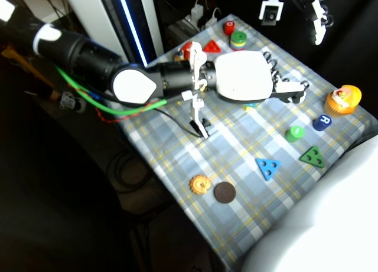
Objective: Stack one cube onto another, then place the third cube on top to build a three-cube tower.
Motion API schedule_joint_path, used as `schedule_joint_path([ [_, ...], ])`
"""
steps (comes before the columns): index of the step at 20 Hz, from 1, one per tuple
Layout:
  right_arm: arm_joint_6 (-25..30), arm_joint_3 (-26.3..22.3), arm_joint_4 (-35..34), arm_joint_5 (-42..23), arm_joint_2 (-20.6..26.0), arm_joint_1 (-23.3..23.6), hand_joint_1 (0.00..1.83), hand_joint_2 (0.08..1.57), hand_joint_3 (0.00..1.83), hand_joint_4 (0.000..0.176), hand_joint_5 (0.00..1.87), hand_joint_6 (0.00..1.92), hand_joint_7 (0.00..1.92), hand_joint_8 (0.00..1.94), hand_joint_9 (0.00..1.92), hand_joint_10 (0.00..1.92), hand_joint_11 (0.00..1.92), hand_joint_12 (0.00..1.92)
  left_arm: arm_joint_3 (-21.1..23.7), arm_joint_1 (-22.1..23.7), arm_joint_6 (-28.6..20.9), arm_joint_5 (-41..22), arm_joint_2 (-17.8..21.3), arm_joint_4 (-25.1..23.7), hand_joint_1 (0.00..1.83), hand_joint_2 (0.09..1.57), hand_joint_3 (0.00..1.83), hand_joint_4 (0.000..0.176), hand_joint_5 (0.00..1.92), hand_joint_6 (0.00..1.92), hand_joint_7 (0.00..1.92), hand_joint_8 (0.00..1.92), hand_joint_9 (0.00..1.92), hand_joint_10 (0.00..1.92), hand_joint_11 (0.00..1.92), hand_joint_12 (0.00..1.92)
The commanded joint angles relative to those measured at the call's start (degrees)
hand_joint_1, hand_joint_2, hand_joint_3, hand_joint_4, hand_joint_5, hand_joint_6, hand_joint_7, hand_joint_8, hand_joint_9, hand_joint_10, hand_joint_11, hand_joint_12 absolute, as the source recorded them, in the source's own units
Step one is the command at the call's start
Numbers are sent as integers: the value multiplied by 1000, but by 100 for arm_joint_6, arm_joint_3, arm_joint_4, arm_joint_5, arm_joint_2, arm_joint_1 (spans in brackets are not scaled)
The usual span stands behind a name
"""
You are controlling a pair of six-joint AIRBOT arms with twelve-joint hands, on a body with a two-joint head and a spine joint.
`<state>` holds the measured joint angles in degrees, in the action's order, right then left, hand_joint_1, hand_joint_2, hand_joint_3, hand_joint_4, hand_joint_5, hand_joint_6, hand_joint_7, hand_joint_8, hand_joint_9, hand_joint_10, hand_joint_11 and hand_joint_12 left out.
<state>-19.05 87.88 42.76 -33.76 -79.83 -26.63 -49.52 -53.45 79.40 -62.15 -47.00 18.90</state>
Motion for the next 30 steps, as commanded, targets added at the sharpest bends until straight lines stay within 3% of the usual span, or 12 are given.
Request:
schedule_joint_path([
  [1, 32, 9, -221, -471, -19, 92, 1111, 1066, 0, 2, 1079, 827, 786, 0, 590, 2, 0, 1030, -33, 86, -69, -668, -17, -96, 0, 1238, 0, 102, 142, 0, 229, 0, 216, 0, 0, 570],
  [4, 32, 12, -210, -464, -19, 92, 1105, 1073, 0, 8, 1061, 856, 772, 2, 574, 16, 0, 922, -34, 88, -69, -670, -17, -96, 0, 1234, 0, 102, 147, 2, 234, 2, 221, 2, 12, 577],
  [6, 32, 13, -209, -455, -18, 92, 1077, 1076, 0, 78, 1048, 869, 763, 3, 582, 14, 0, 991, -34, 89, -69, -670, -17, -97, 0, 1235, 0, 98, 152, 3, 234, 2, 220, 2, 5, 576],
  [7, 34, 13, -208, -451, -18, 92, 1075, 1076, 0, 85, 1047, 871, 766, 4, 592, 18, 0, 999, -34, 89, -69, -670, -17, -97, 0, 1237, 0, 96, 156, 4, 236, 2, 219, 2, 5, 577],
  [11, 68, 18, -184, -445, -16, 92, 1036, 1084, 1, 171, 1014, 918, 758, 3, 612, 17, 0, 1096, -33, 89, -69, -671, -18, -97, 0, 1231, 0, 94, 160, 4, 243, 4, 227, 5, 11, 580],
  [12, 71, 18, -181, -445, -15, 92, 1031, 1088, 1, 175, 1005, 934, 738, 5, 602, 12, 0, 1137, -33, 89, -69, -671, -18, -97, 0, 1244, 4, 96, 154, 1, 237, 1, 223, 3, 8, 579],
  [13, 75, 19, -179, -445, -15, 92, 1027, 1091, 1, 176, 997, 945, 729, 3, 594, 7, 0, 1126, -33, 89, -69, -671, -19, -97, 0, 1247, 5, 95, 155, 1, 237, 1, 223, 2, 9, 578],
  [14, 79, 21, -177, -445, -14, 92, 1031, 1008, 0, 54, 866, 478, 719, 2, 602, 10, 0, 1191, -32, 89, -69, -671, -19, -97, 0, 1247, 4, 99, 151, 0, 230, 0, 214, 0, 1, 575],
  [15, 84, 23, -174, -445, -14, 92, 1034, 988, 0, 15, 890, 226, 702, 5, 594, 5, 0, 1218, -32, 89, -69, -671, -19, -97, 0, 1251, 5, 95, 158, 3, 237, 3, 222, 4, 8, 578],
  [16, 87, 27, -173, -438, -14, 92, 1031, 984, 0, 2, 922, 105, 698, 3, 590, 3, 0, 1197, -32, 89, -69, -671, -20, -97, 0, 1246, 3, 91, 157, 2, 240, 4, 220, 3, 1, 576],
  [26, 114, 47, -178, -393, -13, 93, 1029, 974, 0, 0, 911, 1, 673, 0, 548, 0, 0, 970, -28, 90, -70, -675, -30, -102, 0, 1244, 0, 100, 159, 0, 231, 2, 212, 2, 0, 553],
  [30, 128, -61, -267, -462, -3, 95, 935, 928, 0, 76, 445, 0, 447, 0, 436, 0, 0, 1104, -27, 85, -132, -718, -30, -102, 0, 1245, 0, 96, 161, 0, 224, 0, 196, 0, 0, 537],
])
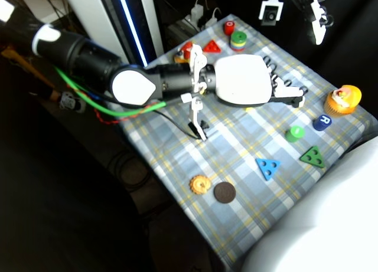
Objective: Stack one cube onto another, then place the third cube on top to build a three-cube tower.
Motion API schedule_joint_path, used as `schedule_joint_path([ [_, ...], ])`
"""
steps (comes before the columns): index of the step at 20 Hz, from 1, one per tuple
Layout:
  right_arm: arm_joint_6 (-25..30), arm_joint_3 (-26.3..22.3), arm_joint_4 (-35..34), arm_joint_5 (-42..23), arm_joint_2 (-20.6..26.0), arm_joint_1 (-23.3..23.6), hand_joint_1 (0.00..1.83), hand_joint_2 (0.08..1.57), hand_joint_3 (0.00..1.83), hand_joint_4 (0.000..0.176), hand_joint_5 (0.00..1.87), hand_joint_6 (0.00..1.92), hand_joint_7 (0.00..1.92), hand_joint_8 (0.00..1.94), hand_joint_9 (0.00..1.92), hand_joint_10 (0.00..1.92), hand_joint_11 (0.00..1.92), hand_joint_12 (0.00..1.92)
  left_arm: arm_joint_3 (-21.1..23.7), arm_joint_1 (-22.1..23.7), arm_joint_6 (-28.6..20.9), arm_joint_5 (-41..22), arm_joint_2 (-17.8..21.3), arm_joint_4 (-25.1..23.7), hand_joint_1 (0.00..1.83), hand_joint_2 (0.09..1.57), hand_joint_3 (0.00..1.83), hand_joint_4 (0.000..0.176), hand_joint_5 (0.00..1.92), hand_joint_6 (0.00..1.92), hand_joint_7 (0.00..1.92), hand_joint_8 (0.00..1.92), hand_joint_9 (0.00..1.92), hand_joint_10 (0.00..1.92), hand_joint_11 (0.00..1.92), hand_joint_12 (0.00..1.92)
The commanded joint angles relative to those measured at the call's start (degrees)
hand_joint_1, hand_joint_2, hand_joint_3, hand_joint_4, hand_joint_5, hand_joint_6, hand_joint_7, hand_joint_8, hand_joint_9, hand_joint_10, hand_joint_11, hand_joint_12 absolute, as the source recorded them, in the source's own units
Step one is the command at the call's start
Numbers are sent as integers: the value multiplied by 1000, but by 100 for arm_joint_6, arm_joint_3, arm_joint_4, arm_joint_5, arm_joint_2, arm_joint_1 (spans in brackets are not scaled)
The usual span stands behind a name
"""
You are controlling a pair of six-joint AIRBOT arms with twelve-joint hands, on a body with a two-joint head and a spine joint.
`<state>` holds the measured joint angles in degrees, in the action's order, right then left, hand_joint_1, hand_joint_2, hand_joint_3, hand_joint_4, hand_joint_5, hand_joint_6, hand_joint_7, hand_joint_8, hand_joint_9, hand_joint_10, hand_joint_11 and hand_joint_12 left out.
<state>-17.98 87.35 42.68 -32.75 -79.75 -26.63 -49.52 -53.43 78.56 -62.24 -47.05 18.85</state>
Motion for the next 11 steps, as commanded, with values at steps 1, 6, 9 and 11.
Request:
schedule_joint_path([
  [1, 20, -43, -343, -620, 56, 95, 932, 911, 0, 59, 313, 0, 365, 0, 375, 3, 0, 977, -22, 82, -52, -727, -24, -96, 0, 1249, 1, 103, 157, 0, 226, 0, 188, 0, 0, 508],
  [6, 18, -513, -890, -1315, 805, 135, 953, 858, 2, 148, 0, 0, 0, 0, 1, 0, 0, 94, 1, 65, -374, -1014, 52, -104, 0, 1271, 8, 77, 150, 3, 213, 6, 173, 4, 0, 417],
  [9, -302, -819, -1642, -2052, 1277, -141, 825, 854, 0, 131, 0, 0, 0, 0, 0, 0, 0, 3, -2, -54, -752, -1306, 157, -189, 0, 1241, 0, 93, 116, 0, 223, 8, 190, 9, 27, 430],
  [11, -649, -1147, -2285, -2670, 1689, -495, 792, 842, 0, 133, 0, 0, 0, 0, 0, 0, 0, 0, -24, -80, -951, -1457, 186, -251, 0, 1218, 0, 127, 82, 0, 204, 2, 177, 1, 3, 389],
])
